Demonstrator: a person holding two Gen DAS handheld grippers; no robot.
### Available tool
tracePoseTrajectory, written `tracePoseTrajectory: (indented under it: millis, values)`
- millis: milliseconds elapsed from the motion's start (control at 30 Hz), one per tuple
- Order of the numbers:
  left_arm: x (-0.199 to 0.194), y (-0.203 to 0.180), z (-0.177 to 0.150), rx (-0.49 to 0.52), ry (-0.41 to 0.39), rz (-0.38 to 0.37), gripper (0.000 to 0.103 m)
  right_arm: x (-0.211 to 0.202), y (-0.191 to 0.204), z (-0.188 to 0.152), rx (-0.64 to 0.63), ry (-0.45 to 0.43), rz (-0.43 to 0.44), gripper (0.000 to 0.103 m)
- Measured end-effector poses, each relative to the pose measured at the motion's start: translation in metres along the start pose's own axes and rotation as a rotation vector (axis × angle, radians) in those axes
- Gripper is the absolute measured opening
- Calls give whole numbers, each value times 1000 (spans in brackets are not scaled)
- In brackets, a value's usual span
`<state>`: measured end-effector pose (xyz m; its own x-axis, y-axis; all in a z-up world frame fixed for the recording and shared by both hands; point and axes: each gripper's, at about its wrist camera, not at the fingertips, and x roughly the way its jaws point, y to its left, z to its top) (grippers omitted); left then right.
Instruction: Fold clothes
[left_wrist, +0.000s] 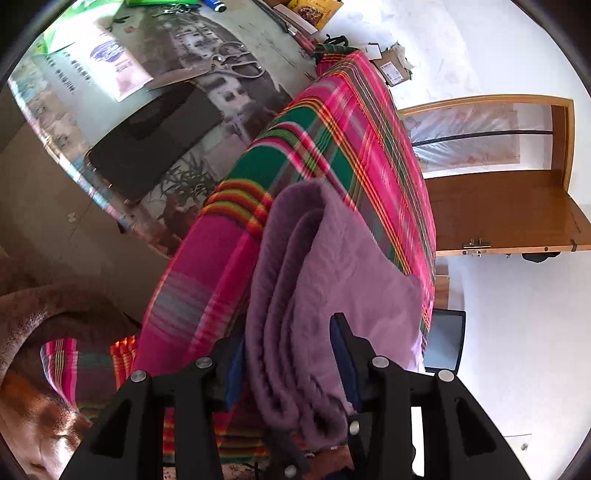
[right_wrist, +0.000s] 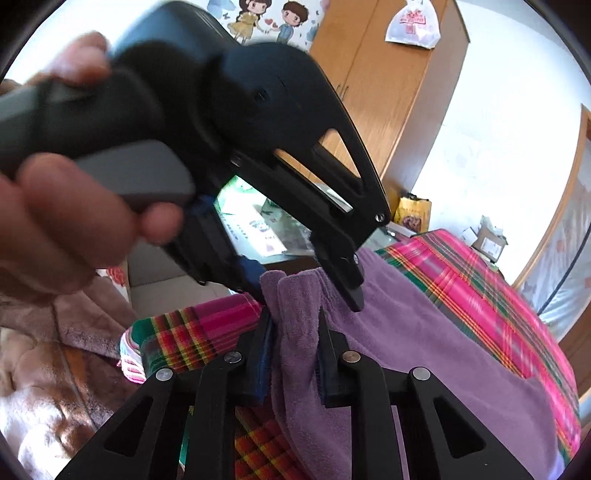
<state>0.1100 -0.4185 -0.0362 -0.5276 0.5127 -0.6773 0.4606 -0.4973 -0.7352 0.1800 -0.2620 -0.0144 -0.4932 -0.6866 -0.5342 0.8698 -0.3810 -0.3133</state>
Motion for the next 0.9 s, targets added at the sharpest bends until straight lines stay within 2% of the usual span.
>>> tracePoseTrajectory:
  millis: [167,300,400,600,733,900]
  values:
    - [12,-11,16,9,18,15,41,-14,-4,0,22,-26,10,20]
    - [16,-20,22,19,27,35,30,-30,-19,-13,54,-38,16,20]
    - [12,-27,21,20,5,29,23,-35,-51,-22,98,-50,29,20]
    - [-5,-52,20,61,-72,56,20,-50,-65,-17,194,-85,76,20]
    - [-4,-63,18,95,-93,124,20,-54,-66,-13,222,-108,91,20]
    - [2,-64,16,70,-101,159,20,-51,-80,-20,329,-66,176,20]
